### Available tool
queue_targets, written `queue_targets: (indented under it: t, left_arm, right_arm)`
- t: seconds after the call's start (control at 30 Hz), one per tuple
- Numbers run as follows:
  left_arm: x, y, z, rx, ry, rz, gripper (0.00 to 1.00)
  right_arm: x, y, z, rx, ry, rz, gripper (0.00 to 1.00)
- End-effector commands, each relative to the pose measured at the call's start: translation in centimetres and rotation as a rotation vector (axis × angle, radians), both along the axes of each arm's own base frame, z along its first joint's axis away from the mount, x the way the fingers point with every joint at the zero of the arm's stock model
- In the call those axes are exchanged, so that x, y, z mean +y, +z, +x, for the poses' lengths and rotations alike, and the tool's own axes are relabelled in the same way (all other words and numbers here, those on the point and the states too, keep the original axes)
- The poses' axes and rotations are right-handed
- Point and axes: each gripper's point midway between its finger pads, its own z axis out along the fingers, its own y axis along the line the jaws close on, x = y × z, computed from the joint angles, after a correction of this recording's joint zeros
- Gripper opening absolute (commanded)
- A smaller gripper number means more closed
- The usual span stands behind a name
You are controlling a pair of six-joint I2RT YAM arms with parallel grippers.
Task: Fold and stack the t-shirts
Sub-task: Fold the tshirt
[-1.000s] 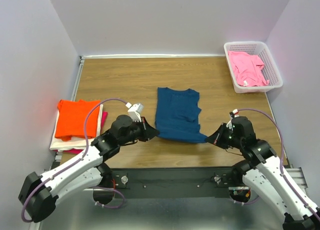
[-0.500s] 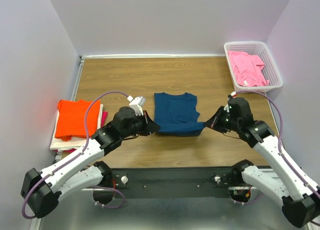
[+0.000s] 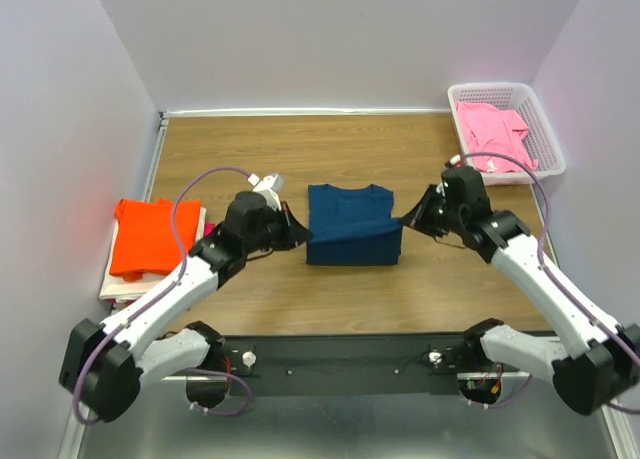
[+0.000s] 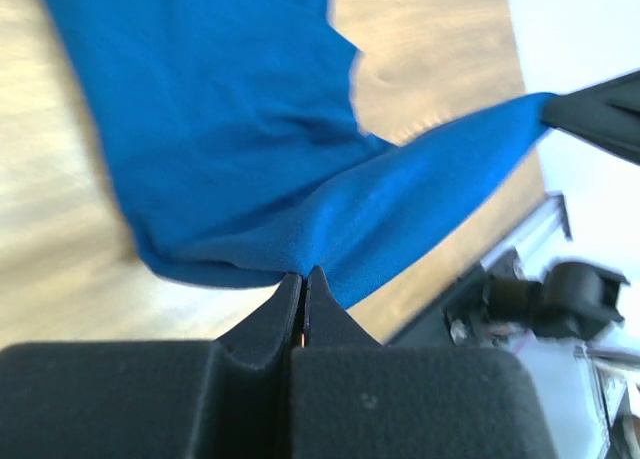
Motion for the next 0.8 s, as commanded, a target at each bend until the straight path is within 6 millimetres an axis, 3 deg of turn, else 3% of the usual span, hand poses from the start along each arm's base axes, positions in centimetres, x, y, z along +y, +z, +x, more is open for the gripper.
queue_targets:
  t: [0.0, 0.03, 0.07, 0.1, 0.13, 0.17, 0.2, 0.23, 0.27, 0.3, 0.33, 0.43, 0.53, 0.7, 0.77]
  left_arm:
    - [0.2, 1.8, 4.4, -0.082, -0.034, 0.003, 0.00]
    - [0.2, 3.1, 6.3, -0.111, -0.020, -0.003, 0.00]
    - [1.1, 3.1, 8.3, -0.111, 0.012, 0.006, 0.00]
    - [0.9, 0.9, 10.2, -0.073, -0.004, 0.027, 0.00]
    - [1.2, 0.2, 11.8, -0.055, 0.010, 0.036, 0.00]
    - [1.0, 1.2, 14.1, -0.078, 0.020, 0.028, 0.07]
    - [1.8, -1.5, 16.5, -0.035, 0.042, 0.038, 0.20]
    - [1.8, -1.4, 18.3, -0.061, 0.046, 0.023, 0.34]
    - [2.0, 0.0, 20.6, -0.096, 0.054, 0.004, 0.98]
    - [2.0, -2.3, 21.9, -0.053, 0.036, -0.002, 0.98]
    - [2.3, -0.7, 23.4, -0.083, 0.023, -0.040, 0.98]
    - [3.9, 0.2, 25.2, -0.117, 0.087, -0.010, 0.98]
    - [4.9, 0.8, 25.1, -0.122, 0.125, 0.011, 0.98]
    - [4.0, -2.6, 23.8, -0.025, 0.153, 0.020, 0.96]
    - [3.8, -3.7, 23.6, 0.002, 0.169, 0.028, 0.89]
  right_arm:
    - [0.0, 1.2, 6.4, -0.088, -0.064, -0.107, 0.00]
    - [-0.1, 0.9, 7.9, -0.082, -0.073, -0.122, 0.00]
    - [0.2, 0.4, 9.3, -0.074, -0.071, -0.133, 0.00]
    - [1.0, -0.9, 12.2, -0.046, -0.054, -0.155, 0.00]
    - [0.9, -1.4, 14.0, -0.042, -0.060, -0.172, 0.01]
    - [1.0, -2.1, 15.9, -0.038, -0.065, -0.191, 0.04]
    - [0.8, -2.6, 17.6, -0.036, -0.074, -0.205, 0.06]
    - [1.2, -0.3, 20.3, -0.100, -0.073, -0.197, 0.11]
    - [1.1, -3.3, 22.2, -0.050, -0.073, -0.230, 0.24]
    - [0.9, -3.5, 23.3, -0.055, -0.079, -0.243, 0.30]
    - [0.3, -3.9, 24.7, -0.052, -0.098, -0.241, 0.48]
    - [-0.7, -4.3, 25.4, -0.044, -0.112, -0.238, 0.61]
    - [-1.6, -3.7, 24.6, -0.056, -0.137, -0.264, 0.61]
    - [-1.3, -5.1, 22.7, -0.039, -0.091, -0.254, 0.60]
    - [-1.0, -5.8, 22.8, -0.039, -0.073, -0.251, 0.59]
